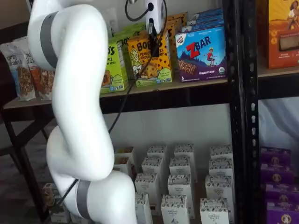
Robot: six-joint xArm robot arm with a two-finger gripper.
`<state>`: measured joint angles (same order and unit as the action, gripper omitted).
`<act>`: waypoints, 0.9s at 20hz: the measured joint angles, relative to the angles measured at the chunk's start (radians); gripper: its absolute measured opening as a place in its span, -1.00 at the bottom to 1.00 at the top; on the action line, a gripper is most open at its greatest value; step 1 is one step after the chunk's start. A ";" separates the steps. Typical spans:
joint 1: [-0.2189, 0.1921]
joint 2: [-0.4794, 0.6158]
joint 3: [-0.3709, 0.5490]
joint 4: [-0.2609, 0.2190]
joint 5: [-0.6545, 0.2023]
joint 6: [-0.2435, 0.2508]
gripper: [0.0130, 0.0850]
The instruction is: Pick up the orange box on the top shelf, the fifth box from the left
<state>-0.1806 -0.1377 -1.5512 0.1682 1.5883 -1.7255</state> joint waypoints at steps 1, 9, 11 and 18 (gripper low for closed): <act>0.000 0.000 0.000 0.000 0.000 0.000 0.33; 0.000 -0.002 0.002 0.008 -0.004 0.001 0.33; 0.000 -0.004 0.003 0.008 -0.006 0.001 0.33; -0.003 -0.008 0.006 0.011 -0.007 -0.001 0.33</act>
<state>-0.1833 -0.1453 -1.5452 0.1796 1.5808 -1.7265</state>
